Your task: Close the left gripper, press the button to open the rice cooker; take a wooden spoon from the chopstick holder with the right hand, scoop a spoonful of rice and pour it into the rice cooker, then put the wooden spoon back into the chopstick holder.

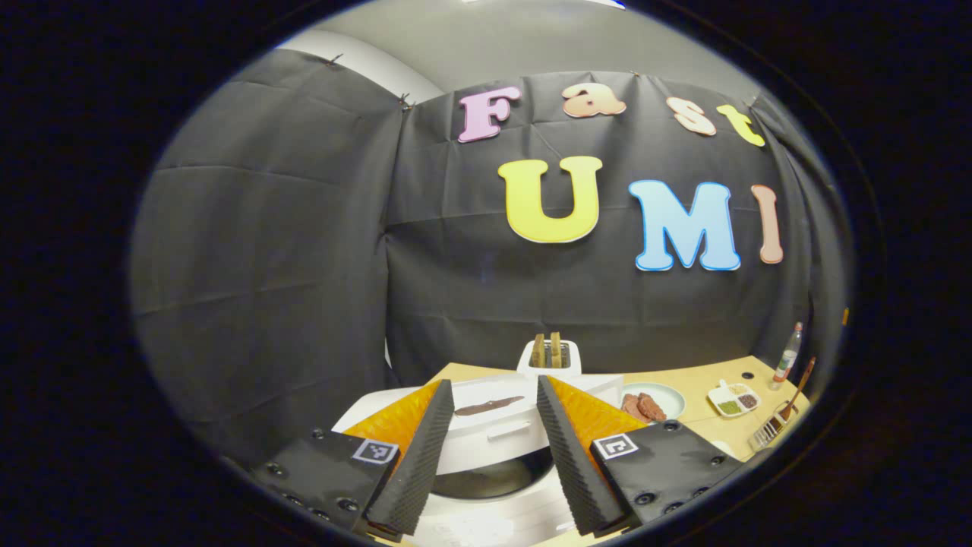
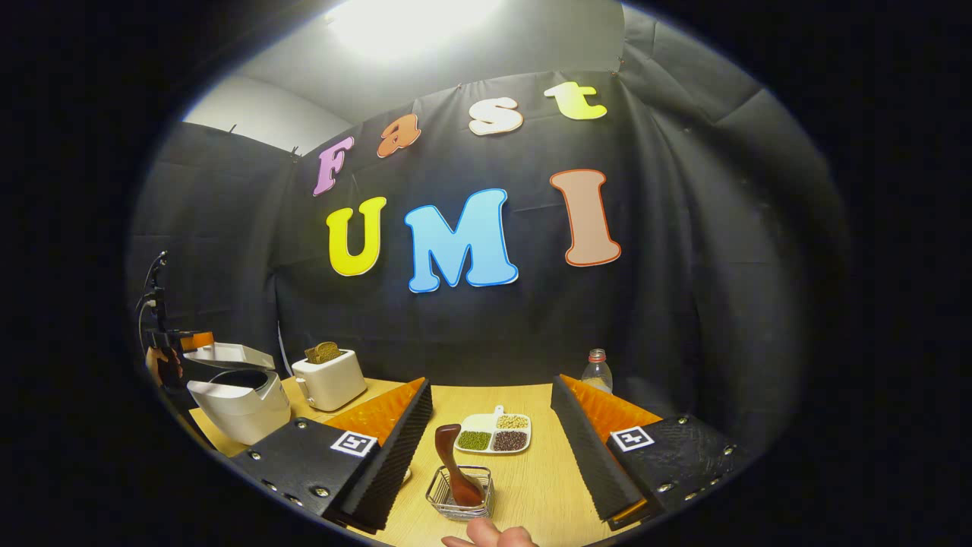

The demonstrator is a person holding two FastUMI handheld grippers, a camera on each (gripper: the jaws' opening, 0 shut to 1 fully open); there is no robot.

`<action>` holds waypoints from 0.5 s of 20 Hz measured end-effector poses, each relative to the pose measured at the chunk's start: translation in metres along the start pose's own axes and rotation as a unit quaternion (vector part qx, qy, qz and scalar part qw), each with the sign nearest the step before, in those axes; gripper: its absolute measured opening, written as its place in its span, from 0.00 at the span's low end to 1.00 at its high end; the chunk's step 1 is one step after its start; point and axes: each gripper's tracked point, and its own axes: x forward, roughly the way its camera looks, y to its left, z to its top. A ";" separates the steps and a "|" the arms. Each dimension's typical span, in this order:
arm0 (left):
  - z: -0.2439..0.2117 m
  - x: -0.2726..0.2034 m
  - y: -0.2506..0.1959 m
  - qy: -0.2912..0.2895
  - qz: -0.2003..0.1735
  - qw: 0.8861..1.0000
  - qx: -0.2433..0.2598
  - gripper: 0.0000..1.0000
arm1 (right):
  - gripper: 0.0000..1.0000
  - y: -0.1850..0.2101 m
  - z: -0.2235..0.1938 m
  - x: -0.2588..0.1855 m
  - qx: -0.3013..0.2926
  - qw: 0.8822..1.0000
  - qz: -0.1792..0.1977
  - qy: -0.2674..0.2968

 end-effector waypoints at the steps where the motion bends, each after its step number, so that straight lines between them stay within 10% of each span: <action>1: -0.009 0.000 -0.001 0.010 -0.005 1.000 -0.008 0.87 | 0.96 0.003 -0.001 -0.002 0.002 1.000 0.003 0.002; 4: -0.043 0.006 -0.004 0.040 -0.010 0.999 -0.014 0.87 | 0.96 0.013 -0.001 -0.008 0.001 1.000 0.012 0.000; 5: -0.051 0.007 -0.005 0.042 -0.008 0.999 -0.001 0.70 | 0.96 0.017 -0.001 -0.010 -0.001 1.000 0.015 -0.001; 10: -0.059 0.009 -0.010 0.012 0.001 1.000 0.016 0.80 | 0.96 0.024 -0.006 -0.014 -0.009 1.000 0.018 0.007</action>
